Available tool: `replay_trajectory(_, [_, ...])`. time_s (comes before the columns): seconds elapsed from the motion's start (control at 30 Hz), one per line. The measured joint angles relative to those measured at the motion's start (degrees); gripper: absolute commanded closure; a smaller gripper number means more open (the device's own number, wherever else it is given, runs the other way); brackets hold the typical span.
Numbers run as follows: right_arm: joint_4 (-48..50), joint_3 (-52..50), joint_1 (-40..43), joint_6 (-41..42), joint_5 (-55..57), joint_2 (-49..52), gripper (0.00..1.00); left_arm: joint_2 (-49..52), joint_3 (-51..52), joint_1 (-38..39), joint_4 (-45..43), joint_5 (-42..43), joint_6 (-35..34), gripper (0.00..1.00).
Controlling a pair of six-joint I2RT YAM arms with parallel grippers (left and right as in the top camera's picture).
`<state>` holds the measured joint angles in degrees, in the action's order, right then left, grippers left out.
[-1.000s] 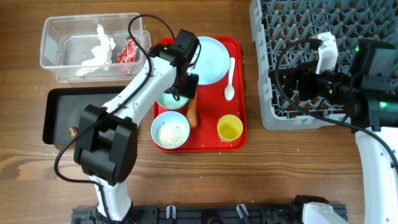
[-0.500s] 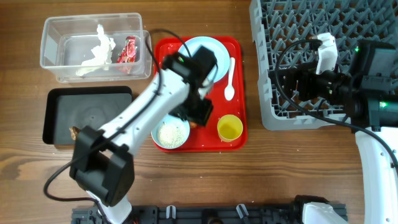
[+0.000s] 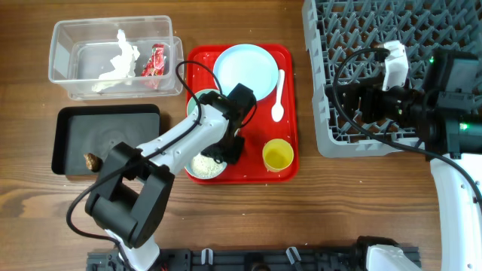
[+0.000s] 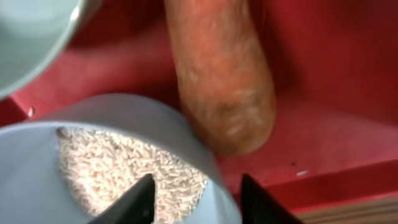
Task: Sort waste into correct bins and load items into the dishwasher rack
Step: 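Return the green bowl to the red tray and grasp the blue rice bowl, then tip the blue bowl over the black tray to pour out the rice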
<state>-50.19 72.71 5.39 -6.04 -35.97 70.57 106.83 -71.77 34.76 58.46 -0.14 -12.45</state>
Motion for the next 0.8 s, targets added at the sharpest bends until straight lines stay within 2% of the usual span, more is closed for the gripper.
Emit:
replay_trajectory(0.13, [0.0, 0.0, 0.0, 0.0, 0.0, 0.0, 0.0, 0.0, 0.26, 0.04, -2.45, 0.9, -0.33, 0.65])
replay_trajectory(0.23, [0.02, 0.0, 0.0, 0.0, 0.0, 0.0, 0.0, 0.0, 1.73, 0.04, -4.35, 1.57, -0.57, 0.77])
replay_trajectory(0.33, [0.04, 0.0, 0.0, 0.0, 0.0, 0.0, 0.0, 0.0, 3.65, 0.07, -4.81, 2.14, -0.94, 0.8])
replay_trajectory(0.43, [0.02, 0.0, 0.0, 0.0, 0.0, 0.0, 0.0, 0.0, 4.0, 0.15, -5.09, 2.6, -1.33, 0.94])
replay_trajectory(0.47, [0.02, 0.0, 0.0, 0.0, 0.0, 0.0, 0.0, 0.0, 4.0, 0.15, -5.25, 2.82, -1.25, 0.96])
replay_trajectory(0.67, [0.04, 0.0, 0.0, 0.0, 0.0, 0.0, 0.0, -0.26, 3.96, 0.15, -4.74, 2.14, -1.68, 0.96])
replay_trajectory(0.8, [0.02, 0.0, 0.0, 0.0, 0.0, 0.0, 0.0, -0.26, 1.49, 0.09, -0.66, 2.12, -1.66, 0.96])
